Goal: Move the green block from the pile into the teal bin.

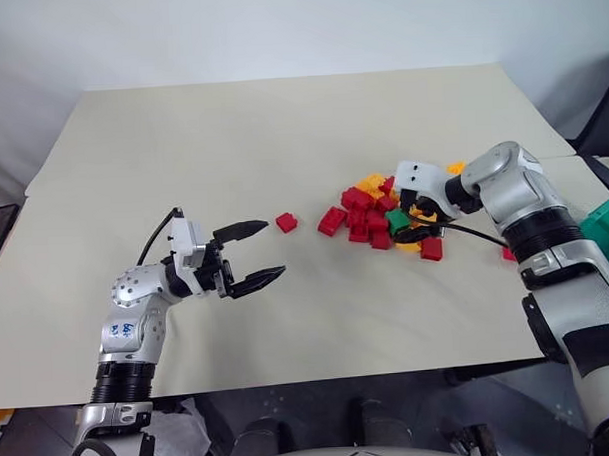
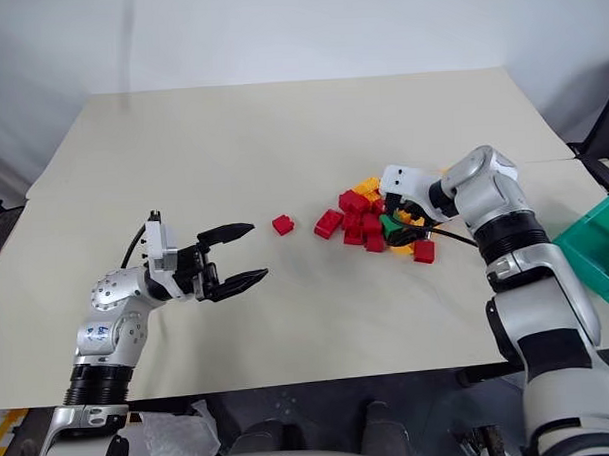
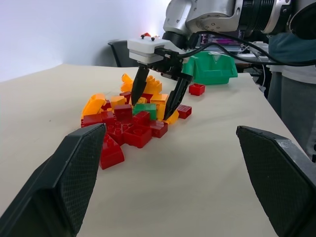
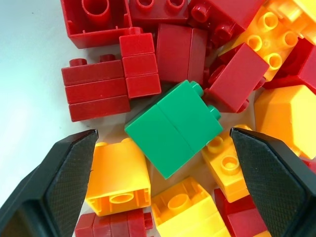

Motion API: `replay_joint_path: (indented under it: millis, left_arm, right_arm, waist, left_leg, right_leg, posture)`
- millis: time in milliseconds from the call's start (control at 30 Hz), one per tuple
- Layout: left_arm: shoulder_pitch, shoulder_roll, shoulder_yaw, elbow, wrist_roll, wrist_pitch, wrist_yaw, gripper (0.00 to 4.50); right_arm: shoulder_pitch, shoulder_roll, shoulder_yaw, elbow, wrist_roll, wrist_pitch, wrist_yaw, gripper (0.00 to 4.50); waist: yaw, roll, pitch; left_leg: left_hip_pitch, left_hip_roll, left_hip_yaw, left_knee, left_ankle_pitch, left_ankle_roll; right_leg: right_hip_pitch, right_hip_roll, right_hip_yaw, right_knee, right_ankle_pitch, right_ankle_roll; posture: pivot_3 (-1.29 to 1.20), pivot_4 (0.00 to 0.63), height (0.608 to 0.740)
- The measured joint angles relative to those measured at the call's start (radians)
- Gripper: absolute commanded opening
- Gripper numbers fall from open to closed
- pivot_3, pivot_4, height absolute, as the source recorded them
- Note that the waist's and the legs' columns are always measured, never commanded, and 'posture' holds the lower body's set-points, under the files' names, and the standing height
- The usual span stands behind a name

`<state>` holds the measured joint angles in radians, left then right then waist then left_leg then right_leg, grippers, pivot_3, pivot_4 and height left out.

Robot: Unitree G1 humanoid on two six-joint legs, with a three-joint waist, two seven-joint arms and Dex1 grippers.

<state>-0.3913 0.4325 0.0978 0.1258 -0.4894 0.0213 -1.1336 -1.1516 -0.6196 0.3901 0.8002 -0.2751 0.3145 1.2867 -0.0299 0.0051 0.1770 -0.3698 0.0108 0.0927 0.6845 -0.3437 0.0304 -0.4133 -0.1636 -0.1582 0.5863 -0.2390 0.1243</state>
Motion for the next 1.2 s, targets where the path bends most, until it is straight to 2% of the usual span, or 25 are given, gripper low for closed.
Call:
replay_joint_path:
  millis: [100, 133, 200, 333, 367, 633, 800, 967, 1200]
  left_arm:
    - [0.0, -0.001, 0.0, 0.0, 0.0, 0.0, 0.005, 4.5]
    - [0.0, -0.001, 0.0, 0.0, 0.0, 0.0, 0.008, 4.5]
    - [0.0, -0.001, 0.0, 0.0, 0.0, 0.0, 0.011, 4.5]
    - [0.004, -0.002, 0.0, -0.003, 0.0, -0.001, 0.018, 4.5]
    - [0.006, -0.002, 0.001, -0.004, 0.0, -0.001, 0.019, 4.5]
    - [0.012, -0.006, 0.0, -0.035, 0.0, -0.001, 0.023, 4.5]
    - [0.012, -0.007, -0.001, -0.036, 0.0, -0.001, 0.024, 4.5]
    - [-0.009, -0.012, -0.014, -0.031, 0.0, 0.002, 0.015, 4.5]
    - [-0.079, -0.032, -0.058, -0.03, 0.001, 0.038, 0.019, 4.5]
  right_arm:
    - [-0.005, 0.011, 0.0, 0.007, -0.006, -0.008, 0.0, 4.48]
    - [-0.009, 0.015, 0.0, 0.013, -0.008, -0.008, 0.0, 4.29]
    - [-0.012, 0.02, 0.0, 0.015, -0.015, -0.008, 0.005, 3.9]
    - [-0.003, 0.046, 0.003, 0.017, -0.015, -0.006, 0.017, 2.55]
    - [-0.003, 0.045, 0.003, 0.018, -0.016, -0.004, 0.016, 2.42]
    - [0.025, 0.03, -0.011, -0.036, -0.002, 0.026, 0.013, 2.43]
    - [0.047, -0.029, -0.059, -0.159, 0.052, 0.101, 0.041, 2.43]
    - [0.083, -0.145, -0.186, -0.405, 0.131, 0.3, 0.037, 2.43]
    - [0.234, -0.228, -0.397, -0.655, 0.219, 0.52, -0.115, 2.43]
  waist:
    - [-0.003, 0.0, 0.0]
    - [-0.005, 0.0, 0.0]
    - [-0.005, 0.0, 0.0]
    - [-0.002, 0.0, 0.0]
    - [-0.002, 0.0, 0.0]
    - [0.0, 0.0, 0.0]
    - [0.003, 0.001, 0.001]
    - [0.01, 0.001, 0.001]
    - [0.026, 0.001, 0.001]
  left_leg:
    - [0.0, 0.0, 0.0, 0.0, 0.0, 0.0]
    - [0.001, 0.0, 0.0, 0.0, 0.0, 0.0]
    - [0.001, 0.0, 0.0, 0.0, 0.0, 0.0]
    - [0.0, 0.0, 0.0, 0.0, 0.0, 0.0]
    - [0.0, 0.0, 0.0, 0.0, 0.0, 0.0]
    - [0.0, 0.0, 0.0, 0.0, 0.0, 0.0]
    - [-0.001, 0.0, 0.0, 0.0, 0.0, 0.0]
    - [-0.002, 0.0, -0.001, 0.0, 0.0, 0.0]
    - [-0.001, 0.0, 0.0, 0.0, 0.0, 0.0]
  right_leg:
    - [0.0, 0.0, 0.0, 0.0, 0.0, 0.0]
    - [0.0, 0.0, 0.0, 0.0, 0.0, 0.0]
    - [0.0, 0.0, 0.0, 0.001, 0.0, 0.0]
    - [0.0, 0.0, 0.0, 0.001, 0.0, 0.0]
    - [0.0, 0.0, 0.0, 0.001, 0.0, 0.0]
    - [0.0, 0.0, 0.0, 0.0, 0.0, 0.0]
    - [-0.001, 0.0, 0.0, 0.0, 0.0, 0.0]
    - [-0.001, 0.0, -0.001, -0.001, 0.0, 0.0]
    - [-0.001, 0.0, 0.0, -0.001, 0.0, 0.0]
  posture:
    - [0.0, 0.15, 0.74]
    - [0.0, 0.15, 0.74]
    - [0.0, 0.15, 0.74]
    - [0.0, 0.15, 0.74]
    - [0.0, 0.15, 0.74]
    - [0.0, 0.15, 0.74]
    - [0.0, 0.15, 0.74]
    - [0.0, 0.15, 0.74]
    - [0.0, 0.15, 0.74]
